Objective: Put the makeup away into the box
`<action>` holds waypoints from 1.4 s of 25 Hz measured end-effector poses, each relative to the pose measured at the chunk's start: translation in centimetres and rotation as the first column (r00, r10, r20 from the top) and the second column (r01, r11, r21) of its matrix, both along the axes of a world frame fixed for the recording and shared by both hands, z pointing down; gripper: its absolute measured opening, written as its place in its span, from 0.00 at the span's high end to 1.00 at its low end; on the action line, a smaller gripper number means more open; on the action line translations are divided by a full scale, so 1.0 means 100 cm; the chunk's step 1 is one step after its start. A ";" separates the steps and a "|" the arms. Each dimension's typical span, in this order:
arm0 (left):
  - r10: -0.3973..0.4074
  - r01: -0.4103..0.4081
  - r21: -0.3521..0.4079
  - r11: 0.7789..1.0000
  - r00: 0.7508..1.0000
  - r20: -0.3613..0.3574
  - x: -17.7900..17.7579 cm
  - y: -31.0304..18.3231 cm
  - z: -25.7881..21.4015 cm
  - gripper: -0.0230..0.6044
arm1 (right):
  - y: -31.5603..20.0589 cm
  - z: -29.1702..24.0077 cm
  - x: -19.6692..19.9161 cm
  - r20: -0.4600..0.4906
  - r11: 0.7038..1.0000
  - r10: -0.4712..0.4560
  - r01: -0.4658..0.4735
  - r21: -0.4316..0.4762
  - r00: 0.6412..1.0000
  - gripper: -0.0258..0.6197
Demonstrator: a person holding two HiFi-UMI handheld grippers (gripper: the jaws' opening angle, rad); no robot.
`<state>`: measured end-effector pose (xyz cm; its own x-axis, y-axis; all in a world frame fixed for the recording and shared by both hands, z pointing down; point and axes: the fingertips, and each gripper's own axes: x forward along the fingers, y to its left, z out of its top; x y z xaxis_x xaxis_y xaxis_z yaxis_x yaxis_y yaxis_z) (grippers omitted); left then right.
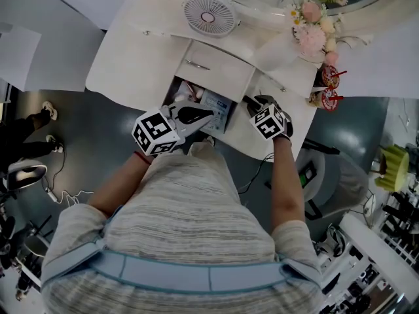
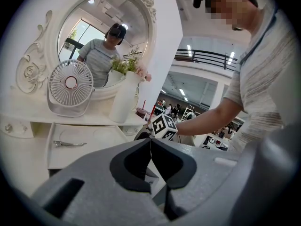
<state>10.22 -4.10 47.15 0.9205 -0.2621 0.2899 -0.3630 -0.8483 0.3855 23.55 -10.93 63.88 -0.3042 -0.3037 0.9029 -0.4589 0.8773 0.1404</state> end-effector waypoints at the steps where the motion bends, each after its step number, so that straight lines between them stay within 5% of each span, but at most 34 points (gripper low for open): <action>1: 0.000 0.000 -0.004 1.000 1.000 0.001 0.000 0.001 0.001 0.94 | 0.000 0.002 0.000 -0.006 1.000 -0.009 0.009 -0.006 1.000 0.75; 16: 0.031 -0.032 -0.054 0.998 0.999 -0.010 0.008 0.003 0.012 0.94 | 0.001 0.015 -0.004 -0.098 0.988 -0.146 0.140 -0.068 0.984 0.82; 35: 0.037 -0.039 -0.107 0.993 0.999 -0.025 0.009 0.006 0.019 0.94 | 0.012 -0.006 -0.009 -0.089 0.992 -0.114 0.108 -0.067 0.990 0.82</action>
<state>11.12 -3.50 49.08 0.9360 -0.1954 0.2929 -0.3212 -0.8145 0.4832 22.66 -9.73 63.23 -0.2474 -0.2154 0.9447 -0.3457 0.9304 0.1216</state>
